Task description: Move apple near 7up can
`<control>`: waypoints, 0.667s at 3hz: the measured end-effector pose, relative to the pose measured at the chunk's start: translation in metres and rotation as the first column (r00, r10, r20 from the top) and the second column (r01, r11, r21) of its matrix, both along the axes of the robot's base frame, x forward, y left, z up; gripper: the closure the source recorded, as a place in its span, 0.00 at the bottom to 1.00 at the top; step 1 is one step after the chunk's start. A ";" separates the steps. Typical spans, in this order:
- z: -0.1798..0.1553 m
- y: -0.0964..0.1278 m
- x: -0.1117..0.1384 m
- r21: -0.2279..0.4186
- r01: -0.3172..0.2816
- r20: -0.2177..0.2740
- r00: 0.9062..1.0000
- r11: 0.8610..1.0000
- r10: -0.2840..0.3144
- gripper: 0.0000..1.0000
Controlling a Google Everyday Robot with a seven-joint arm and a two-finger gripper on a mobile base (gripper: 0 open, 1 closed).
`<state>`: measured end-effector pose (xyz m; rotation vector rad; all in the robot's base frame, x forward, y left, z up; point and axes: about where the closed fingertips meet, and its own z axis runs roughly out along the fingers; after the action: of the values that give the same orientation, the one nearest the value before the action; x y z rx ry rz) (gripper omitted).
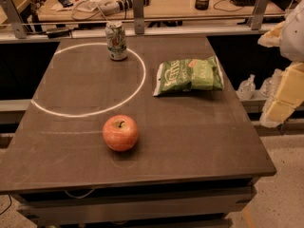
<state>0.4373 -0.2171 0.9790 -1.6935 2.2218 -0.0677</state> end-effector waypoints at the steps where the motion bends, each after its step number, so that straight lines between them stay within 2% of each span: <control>1: 0.000 0.000 -0.010 0.110 0.084 0.018 0.996 0.990 -0.087 0.00; 2: 0.002 0.022 -0.019 0.313 0.171 0.047 0.980 0.934 -0.195 0.00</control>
Offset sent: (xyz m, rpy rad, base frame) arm -0.0309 0.0686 0.0167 0.6811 -0.1138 -0.2819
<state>0.4187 -0.1954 0.9806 -1.2954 2.1925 0.1584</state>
